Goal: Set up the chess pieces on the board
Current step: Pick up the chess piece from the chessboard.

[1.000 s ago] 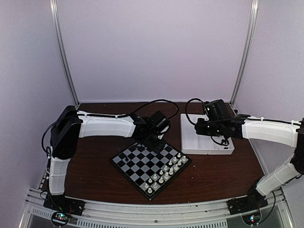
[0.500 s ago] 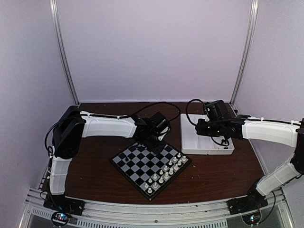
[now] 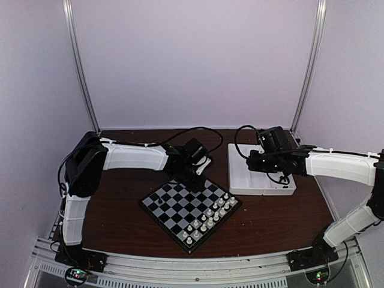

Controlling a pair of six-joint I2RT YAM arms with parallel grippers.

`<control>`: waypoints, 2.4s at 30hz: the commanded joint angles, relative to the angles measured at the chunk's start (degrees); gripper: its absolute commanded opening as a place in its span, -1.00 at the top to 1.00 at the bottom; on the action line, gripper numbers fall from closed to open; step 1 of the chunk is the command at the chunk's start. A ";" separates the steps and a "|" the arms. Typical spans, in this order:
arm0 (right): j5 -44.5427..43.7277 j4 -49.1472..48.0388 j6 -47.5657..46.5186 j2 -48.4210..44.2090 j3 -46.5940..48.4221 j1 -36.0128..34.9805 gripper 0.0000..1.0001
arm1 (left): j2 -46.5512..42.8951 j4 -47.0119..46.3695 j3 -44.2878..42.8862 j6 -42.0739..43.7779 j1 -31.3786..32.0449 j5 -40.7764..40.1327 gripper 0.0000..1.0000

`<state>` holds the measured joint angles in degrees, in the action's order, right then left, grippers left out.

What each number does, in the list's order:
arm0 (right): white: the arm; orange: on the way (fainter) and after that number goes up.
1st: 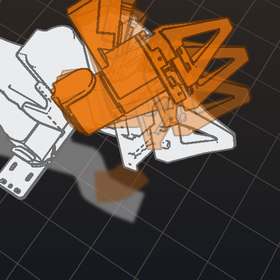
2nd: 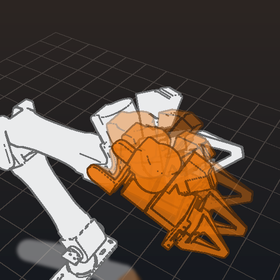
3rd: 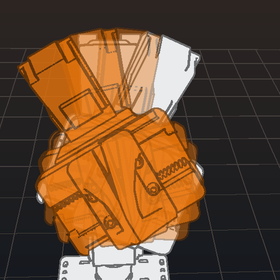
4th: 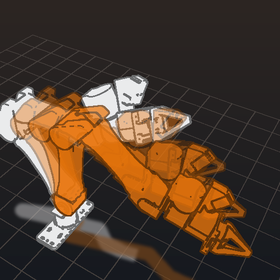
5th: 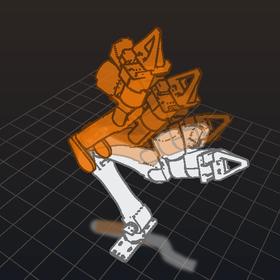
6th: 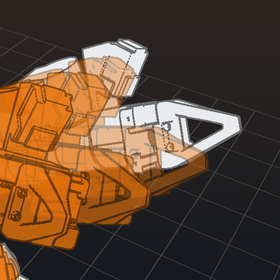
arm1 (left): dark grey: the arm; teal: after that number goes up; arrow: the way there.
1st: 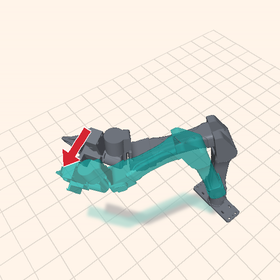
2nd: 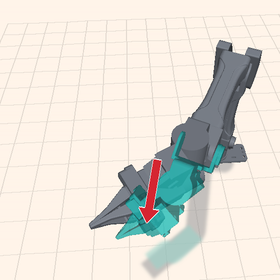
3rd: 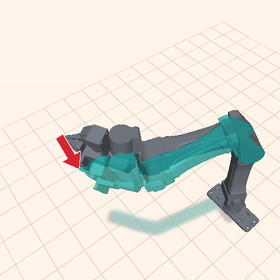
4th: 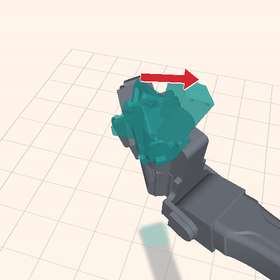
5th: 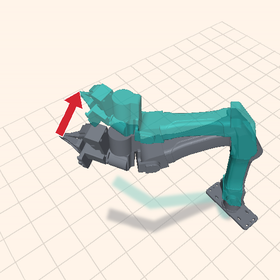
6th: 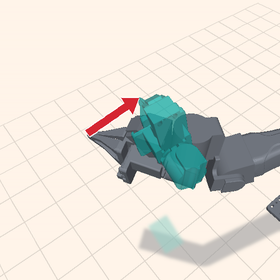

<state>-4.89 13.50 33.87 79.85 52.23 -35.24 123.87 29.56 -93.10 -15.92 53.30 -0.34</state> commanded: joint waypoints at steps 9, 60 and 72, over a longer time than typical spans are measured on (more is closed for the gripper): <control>0.73 -0.24 0.65 1.68 2.04 0.36 0.57 | -0.02 -4.36 3.90 2.42 -0.57 3.22 0.41; 2.40 -0.66 1.33 2.81 2.57 0.35 0.57 | -4.53 -4.27 7.85 3.93 -0.81 1.18 0.85; 2.95 -2.13 1.59 2.44 1.11 0.40 0.58 | -10.80 2.12 6.95 3.20 -0.82 -3.30 0.93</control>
<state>-2.35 12.99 34.94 82.70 54.04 -35.22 117.84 28.58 -85.38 -12.88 52.86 -0.80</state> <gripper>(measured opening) 0.214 0.091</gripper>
